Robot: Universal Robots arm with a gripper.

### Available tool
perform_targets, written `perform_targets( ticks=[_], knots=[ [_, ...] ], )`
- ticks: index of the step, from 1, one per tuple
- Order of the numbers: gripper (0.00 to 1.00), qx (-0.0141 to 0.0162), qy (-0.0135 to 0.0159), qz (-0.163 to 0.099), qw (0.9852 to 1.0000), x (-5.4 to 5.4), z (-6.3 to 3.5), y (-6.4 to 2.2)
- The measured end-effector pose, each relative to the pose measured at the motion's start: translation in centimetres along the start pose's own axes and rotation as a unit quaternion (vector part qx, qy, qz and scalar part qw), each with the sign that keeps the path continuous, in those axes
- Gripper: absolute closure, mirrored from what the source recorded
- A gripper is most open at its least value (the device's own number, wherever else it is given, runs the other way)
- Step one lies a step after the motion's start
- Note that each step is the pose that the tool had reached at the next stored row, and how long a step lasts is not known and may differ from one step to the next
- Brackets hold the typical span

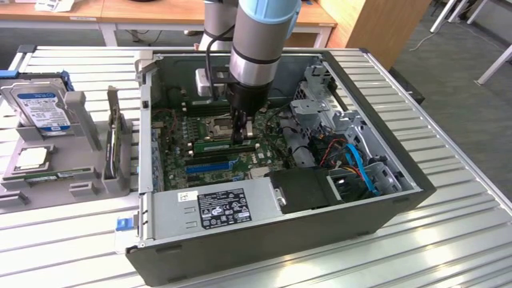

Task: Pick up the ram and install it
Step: 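Insert the ram into the slot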

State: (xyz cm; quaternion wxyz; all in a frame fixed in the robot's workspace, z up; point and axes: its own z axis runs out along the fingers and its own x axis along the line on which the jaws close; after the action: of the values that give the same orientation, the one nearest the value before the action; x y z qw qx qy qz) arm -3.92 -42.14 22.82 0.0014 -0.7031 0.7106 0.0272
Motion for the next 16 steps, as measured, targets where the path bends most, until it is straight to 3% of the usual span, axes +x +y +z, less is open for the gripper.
perform_targets(
  ticks=[16],
  knots=[
    [0.88, 0.0000, 0.0000, 0.000, 1.0000, 0.01, 0.33, -0.01]
  ],
)
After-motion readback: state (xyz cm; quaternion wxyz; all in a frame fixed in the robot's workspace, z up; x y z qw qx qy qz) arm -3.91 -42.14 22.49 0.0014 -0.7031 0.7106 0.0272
